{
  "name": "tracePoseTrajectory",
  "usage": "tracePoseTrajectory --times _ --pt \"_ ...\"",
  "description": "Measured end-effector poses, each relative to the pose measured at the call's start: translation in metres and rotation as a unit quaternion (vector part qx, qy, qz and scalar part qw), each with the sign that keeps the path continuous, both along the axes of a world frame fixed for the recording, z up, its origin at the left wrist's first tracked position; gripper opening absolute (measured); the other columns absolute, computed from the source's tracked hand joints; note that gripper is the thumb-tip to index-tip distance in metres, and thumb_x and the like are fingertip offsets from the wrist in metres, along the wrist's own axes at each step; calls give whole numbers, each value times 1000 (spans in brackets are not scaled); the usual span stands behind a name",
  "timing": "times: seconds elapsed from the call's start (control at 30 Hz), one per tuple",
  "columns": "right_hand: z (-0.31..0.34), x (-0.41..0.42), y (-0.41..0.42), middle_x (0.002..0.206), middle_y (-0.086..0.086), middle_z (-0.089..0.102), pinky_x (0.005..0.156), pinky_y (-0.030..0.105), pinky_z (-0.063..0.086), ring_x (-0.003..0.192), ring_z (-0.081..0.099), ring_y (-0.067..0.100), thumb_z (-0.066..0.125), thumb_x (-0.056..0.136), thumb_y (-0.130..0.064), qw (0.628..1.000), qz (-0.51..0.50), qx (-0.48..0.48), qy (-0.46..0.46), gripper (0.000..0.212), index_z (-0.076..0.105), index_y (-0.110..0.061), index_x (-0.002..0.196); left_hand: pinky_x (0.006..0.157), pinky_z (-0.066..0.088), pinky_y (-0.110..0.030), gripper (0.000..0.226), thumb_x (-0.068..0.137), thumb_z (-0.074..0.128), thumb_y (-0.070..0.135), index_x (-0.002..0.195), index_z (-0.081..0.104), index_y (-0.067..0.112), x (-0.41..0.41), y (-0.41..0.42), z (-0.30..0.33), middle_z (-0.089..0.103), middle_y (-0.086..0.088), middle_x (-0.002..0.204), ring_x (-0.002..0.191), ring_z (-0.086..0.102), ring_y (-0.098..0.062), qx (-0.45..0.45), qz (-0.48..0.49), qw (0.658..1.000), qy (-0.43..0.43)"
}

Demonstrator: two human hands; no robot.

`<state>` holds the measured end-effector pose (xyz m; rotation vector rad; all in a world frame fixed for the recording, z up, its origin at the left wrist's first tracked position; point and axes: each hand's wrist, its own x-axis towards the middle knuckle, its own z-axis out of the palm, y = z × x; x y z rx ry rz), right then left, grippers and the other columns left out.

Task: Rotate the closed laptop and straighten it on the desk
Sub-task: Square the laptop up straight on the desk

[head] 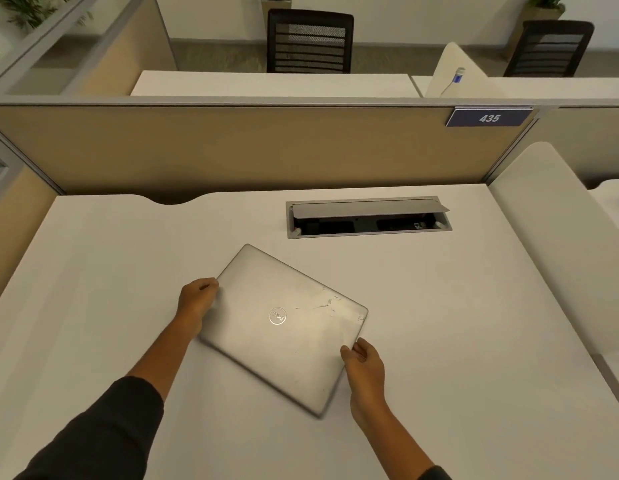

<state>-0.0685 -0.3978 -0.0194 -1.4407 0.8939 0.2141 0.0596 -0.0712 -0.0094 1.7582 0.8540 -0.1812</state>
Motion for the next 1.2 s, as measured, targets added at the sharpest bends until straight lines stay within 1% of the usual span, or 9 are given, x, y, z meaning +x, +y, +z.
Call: tracePoseTrajectory --times 0.13,0.3,0.5,0.6,0.67,0.83,0.93,1.03,1.2 --pt "-6 4 0 119 1 69 104 36 53 111 67 20 72 97 -5 999 -44 30 -2 52 56 -3 147 99 42 -30 37 99 66 18 134 68 4 2 0 1 64 -4 126 113 56 -22 -32 19 999 8" --pt "-6 20 -8 130 8 69 108 38 52 118 66 23 74 96 -4 997 -61 43 -18 55 56 -3 148 98 42 -33 40 100 66 31 133 68 8 2 -7 5 62 -4 124 112 55 -25 -65 52 996 16" --pt "-2 62 -27 114 3 69 78 22 50 96 65 13 73 95 -2 998 -49 24 -25 46 61 -2 139 105 52 -45 44 90 66 54 109 75 15 -10 -8 3 73 -10 130 113 66 -33 -103 86 990 35" --pt "-8 85 -35 117 5 71 98 35 55 108 68 22 76 92 -7 999 -40 5 -20 44 65 -2 134 100 54 -46 47 94 55 63 103 77 21 -16 -13 4 75 -11 125 100 68 -29 -130 94 987 33" --pt "-7 98 -38 129 7 70 111 44 53 122 66 29 78 91 -12 999 -33 -3 -23 49 65 -5 138 100 54 -46 60 99 44 66 120 74 19 -20 -22 11 74 -7 124 98 68 -24 -153 103 982 27" --pt "1 125 -46 148 9 60 116 42 45 123 55 23 75 97 -17 999 -1 -27 -46 59 54 -6 151 71 48 -35 78 103 22 69 135 66 13 -30 -41 26 69 -1 102 89 63 -18 -199 142 970 18" --pt "1 136 -52 150 10 58 116 41 43 122 53 22 73 98 -17 997 17 -49 -51 59 52 -6 152 67 44 -32 86 102 16 72 138 64 10 -33 -53 34 68 -2 105 88 61 -16 -214 160 964 10" --pt "1 145 -55 153 11 57 117 43 42 131 54 27 72 100 -19 995 39 -67 -57 59 51 -6 153 76 48 -35 98 95 8 82 137 66 14 -36 -56 31 69 -3 107 92 63 -19 -224 179 958 7" --pt "0 158 -59 154 12 56 120 47 40 139 53 33 71 100 -20 993 58 -87 -62 58 51 -7 153 98 47 -44 115 84 1 92 143 64 16 -39 -61 31 67 -11 132 116 61 -30 -231 184 955 7"
